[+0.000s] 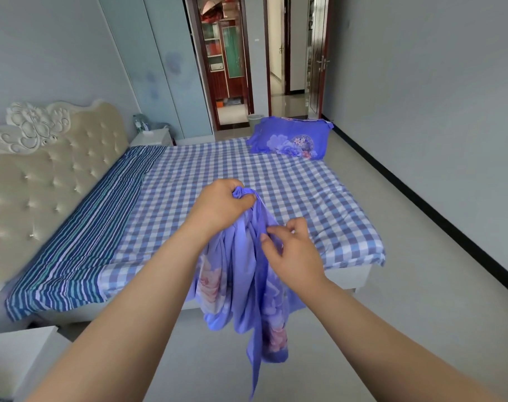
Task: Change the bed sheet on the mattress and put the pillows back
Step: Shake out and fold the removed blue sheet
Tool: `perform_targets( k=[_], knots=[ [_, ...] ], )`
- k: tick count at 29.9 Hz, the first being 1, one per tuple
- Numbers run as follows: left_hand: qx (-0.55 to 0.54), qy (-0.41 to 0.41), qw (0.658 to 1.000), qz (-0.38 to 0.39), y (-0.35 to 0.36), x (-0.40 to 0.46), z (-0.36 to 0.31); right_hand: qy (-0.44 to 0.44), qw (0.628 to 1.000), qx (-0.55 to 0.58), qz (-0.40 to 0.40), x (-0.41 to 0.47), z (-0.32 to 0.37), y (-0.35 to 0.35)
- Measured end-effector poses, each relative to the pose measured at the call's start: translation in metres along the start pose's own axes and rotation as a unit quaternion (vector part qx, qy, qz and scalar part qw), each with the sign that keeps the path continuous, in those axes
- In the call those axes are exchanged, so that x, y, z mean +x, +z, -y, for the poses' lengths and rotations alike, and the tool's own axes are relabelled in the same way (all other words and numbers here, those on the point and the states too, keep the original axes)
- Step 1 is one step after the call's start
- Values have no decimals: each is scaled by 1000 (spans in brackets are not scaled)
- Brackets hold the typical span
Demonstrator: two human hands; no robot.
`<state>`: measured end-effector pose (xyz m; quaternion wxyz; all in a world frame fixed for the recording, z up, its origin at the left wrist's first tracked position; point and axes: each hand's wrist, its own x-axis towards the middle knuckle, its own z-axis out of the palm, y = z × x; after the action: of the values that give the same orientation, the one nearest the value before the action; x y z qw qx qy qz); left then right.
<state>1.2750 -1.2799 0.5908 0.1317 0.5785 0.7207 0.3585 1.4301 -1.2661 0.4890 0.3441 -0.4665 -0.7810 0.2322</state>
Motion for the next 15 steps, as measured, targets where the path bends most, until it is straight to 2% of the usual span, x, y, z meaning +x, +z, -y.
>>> perform_targets(
  k=[4,7,11,15],
  knots=[
    [11,8,1000,3,3,-3,-4,39,998,-51,-8,2,6,0],
    [27,12,1000,9,8,-5,-7,36,995,-89,-18,6,9,2],
    [45,16,999,21,12,-7,-10,25,996,-76,-45,7,14,2],
    [65,19,997,29,12,-8,-10,38,993,-110,-19,10,8,-8]
  ],
)
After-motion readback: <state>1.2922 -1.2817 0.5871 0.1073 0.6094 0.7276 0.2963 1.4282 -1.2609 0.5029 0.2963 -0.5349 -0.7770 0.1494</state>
